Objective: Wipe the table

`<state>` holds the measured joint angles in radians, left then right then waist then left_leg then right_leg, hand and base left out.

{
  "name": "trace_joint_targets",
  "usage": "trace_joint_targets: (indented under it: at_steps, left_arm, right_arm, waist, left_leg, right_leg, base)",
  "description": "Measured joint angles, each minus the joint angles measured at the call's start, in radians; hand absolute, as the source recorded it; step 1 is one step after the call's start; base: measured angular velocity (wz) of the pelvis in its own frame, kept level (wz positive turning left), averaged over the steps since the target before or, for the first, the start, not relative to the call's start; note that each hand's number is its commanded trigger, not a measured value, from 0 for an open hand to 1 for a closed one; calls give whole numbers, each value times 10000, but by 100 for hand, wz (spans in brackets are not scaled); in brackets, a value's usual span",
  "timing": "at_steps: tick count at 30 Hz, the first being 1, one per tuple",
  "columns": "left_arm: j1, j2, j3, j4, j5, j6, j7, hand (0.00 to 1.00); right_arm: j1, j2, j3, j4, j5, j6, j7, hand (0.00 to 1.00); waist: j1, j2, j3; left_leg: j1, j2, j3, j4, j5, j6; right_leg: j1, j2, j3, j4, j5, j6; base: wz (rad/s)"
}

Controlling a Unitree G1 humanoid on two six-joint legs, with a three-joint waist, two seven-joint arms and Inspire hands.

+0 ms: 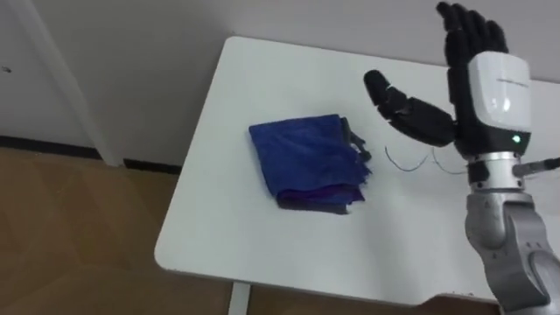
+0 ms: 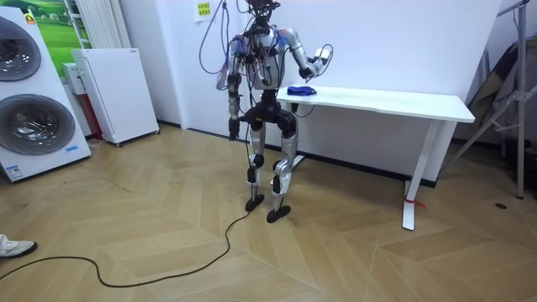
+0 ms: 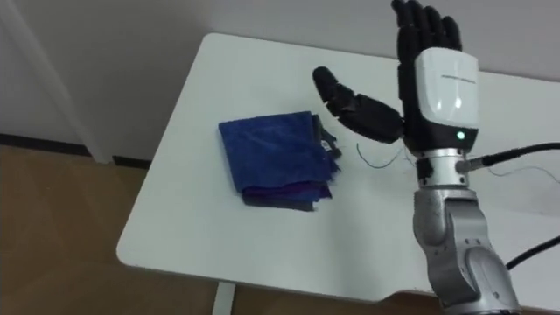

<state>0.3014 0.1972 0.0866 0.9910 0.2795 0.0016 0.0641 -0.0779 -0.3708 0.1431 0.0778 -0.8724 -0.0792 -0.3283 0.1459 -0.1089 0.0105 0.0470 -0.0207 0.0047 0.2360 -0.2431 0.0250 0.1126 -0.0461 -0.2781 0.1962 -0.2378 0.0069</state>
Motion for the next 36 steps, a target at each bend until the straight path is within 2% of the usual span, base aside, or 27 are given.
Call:
trace_joint_targets:
  at_steps: [2, 5, 7, 8, 11, 17, 21, 24, 26, 29, 36]
  left_arm:
    - [-15, 68, -265, -16, 105, 1, -144, 0]
    - [-30, 95, -317, -32, 189, -1, -247, 0]
    - [-94, 164, -334, -36, 182, -11, -319, 0]
    - [-160, 208, -341, -34, 185, -12, -354, 0]
    - [-258, 228, -356, 41, 184, -49, -378, 0]
    - [-195, 244, -518, 81, 204, -55, -598, 0]
    - [-106, 251, -513, 45, 300, -54, -775, 0]
    - [90, 252, -512, -242, 448, -47, -805, 0]
    - [165, 254, -503, -378, 514, -49, -832, 0]
    - [200, 256, -503, -380, 697, -55, -795, 0]
    - [185, 256, -497, -354, 856, -90, -718, 0]
  right_arm:
    - [0, -18, 548, 408, -58, 38, 509, 0]
    - [0, -35, 917, 754, -50, 64, 997, 0]
    - [0, -110, 1126, 836, -51, 55, 1077, 0]
    - [0, -168, 1211, 982, -52, 17, 1129, 0]
    - [0, -186, 1314, 1447, -56, -82, 1224, 0]
    - [9, -188, 1504, 3024, -266, -173, 1250, 0]
    - [10, -186, 1485, 3473, -221, -203, 1320, 0]
    - [19, -188, 1476, 3645, -240, -205, 1315, 0]
    - [43, -187, 1475, 3810, -269, -241, 1312, 0]
    - [273, -188, 1416, 3904, -264, -319, 1225, 0]
    - [191, -187, 1407, 4826, -139, -733, 661, 0]
  waist:
    - [17, -50, -4]
    - [171, -37, 6]
    - [210, 16, 43]
    - [234, -11, 28]
    - [278, 17, 50]
    - [347, 5, 41]
    - [377, 19, 35]
    - [276, -8, 4]
    - [276, 25, -59]
    - [276, 29, -97]
    - [298, 77, -85]
  left_leg:
    - [17, -65, -177, -3, 1, 2]
    - [36, -85, -251, -14, 4, 7]
    - [18, -97, -345, -27, 4, 7]
    - [7, -100, -386, -30, 4, 7]
    - [8, -118, -504, -48, 4, 7]
    - [-1, -166, -706, -92, 5, 7]
    - [20, -179, -872, -145, 8, 6]
    - [111, -214, -992, -144, 8, 6]
    - [185, -236, -1142, -150, 8, 6]
    - [407, -257, -1370, -228, 8, 7]
    - [537, -273, -1458, -320, 16, 20]
  right_leg:
    - [147, -15, -2, -127, 1, 2]
    - [158, -25, -2, -128, 1, 2]
    - [172, -24, -26, -141, 2, 3]
    - [184, -21, -40, -141, 2, 3]
    - [274, -27, -222, -149, 2, 4]
    - [305, -18, -235, -292, 2, 4]
    - [362, -10, -239, -294, 2, 4]
    - [468, -21, -237, -315, 2, 4]
    - [548, -29, -240, -283, 2, 4]
    - [732, -37, -226, -271, 2, 5]
    - [866, -45, -252, -286, 2, 5]
  base:
    - [21]
    - [9]
    - [10]
    - [12]
    - [11]
    - [9]
    - [8]
    - [12]
    - [9]
    - [10]
    - [3]
